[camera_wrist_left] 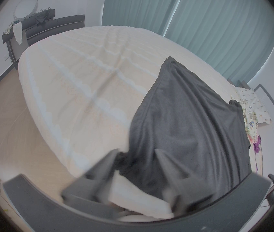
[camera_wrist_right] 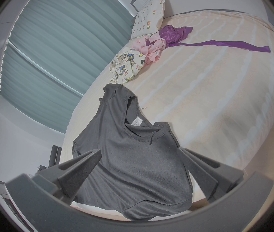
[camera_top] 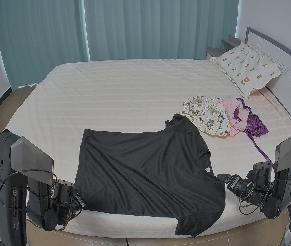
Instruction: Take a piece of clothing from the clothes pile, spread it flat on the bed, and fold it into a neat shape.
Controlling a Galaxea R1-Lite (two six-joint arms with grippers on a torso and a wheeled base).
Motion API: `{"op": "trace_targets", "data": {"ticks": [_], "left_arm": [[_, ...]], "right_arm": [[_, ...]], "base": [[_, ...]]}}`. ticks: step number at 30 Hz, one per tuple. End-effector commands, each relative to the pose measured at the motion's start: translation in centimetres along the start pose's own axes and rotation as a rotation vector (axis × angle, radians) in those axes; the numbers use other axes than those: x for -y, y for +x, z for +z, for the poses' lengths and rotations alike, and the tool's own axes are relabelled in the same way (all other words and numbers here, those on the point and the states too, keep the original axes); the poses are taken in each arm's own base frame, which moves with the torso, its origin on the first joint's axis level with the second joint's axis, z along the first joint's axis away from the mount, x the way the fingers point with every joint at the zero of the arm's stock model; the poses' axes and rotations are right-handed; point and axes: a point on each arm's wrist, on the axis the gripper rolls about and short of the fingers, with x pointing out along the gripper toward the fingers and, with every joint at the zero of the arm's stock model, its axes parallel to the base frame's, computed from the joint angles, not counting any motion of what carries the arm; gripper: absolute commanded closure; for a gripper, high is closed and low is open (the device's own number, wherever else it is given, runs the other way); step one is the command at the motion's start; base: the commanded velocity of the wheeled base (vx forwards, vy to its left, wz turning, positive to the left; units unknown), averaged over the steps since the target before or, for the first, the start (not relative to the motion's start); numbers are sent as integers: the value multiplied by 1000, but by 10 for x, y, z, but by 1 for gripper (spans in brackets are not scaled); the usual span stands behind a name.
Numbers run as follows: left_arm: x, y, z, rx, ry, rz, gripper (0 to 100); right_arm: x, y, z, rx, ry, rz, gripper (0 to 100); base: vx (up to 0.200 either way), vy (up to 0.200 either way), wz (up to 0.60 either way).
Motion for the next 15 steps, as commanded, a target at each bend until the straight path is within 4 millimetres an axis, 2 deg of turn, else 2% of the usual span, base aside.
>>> {"op": "trace_targets", "data": {"ticks": [1,7,15], "left_arm": [[-12,-8,-9,-42,31,52,100],[-33,-29,-18,-111,158,134,100],[-36,-33,-22,-118,204,158,100]], "right_arm": [[0,-1,0,5,-1,5,0],[3,-1,-1,-2,-6,-9,0],[8,-1,-4,-18,-26,-34,0]], "base": [[0,0,0],[0,0,0],[0,0,0]]}}
